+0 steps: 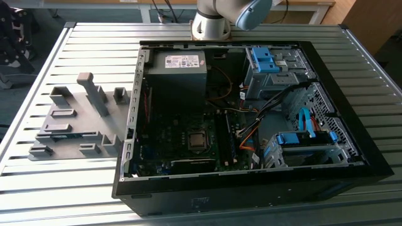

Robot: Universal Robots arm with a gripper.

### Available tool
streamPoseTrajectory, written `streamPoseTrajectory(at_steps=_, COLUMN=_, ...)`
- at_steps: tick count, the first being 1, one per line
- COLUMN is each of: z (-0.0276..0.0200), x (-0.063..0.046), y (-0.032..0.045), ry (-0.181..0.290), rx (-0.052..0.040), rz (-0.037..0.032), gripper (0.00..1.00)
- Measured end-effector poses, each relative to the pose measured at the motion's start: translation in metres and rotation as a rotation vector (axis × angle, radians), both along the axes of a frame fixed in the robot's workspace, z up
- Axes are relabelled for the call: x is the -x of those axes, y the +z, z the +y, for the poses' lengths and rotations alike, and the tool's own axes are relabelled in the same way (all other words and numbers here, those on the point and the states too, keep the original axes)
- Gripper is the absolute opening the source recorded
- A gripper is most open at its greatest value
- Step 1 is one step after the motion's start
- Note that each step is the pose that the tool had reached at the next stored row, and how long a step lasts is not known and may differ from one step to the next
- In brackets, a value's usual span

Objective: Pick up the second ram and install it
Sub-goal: 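Pick up the second ram and move it above second insertion slot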

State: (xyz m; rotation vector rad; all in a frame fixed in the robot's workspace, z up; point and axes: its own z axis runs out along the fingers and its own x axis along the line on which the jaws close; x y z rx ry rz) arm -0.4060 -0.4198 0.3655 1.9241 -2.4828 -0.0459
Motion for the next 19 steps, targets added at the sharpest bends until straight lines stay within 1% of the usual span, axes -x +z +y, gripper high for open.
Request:
streamPoseTrajectory(at_steps=11, z=0.0000, x=0.0000, y=-0.0019, ry=0.199, rx=0.0000, rz=0.0000, gripper=0.11)
streamPoseTrajectory(at_steps=19, z=0.0000, x=0.0000, y=-0.0026, ry=0.330, rx=-0.0001, rz=-0.0002, gripper=0.11)
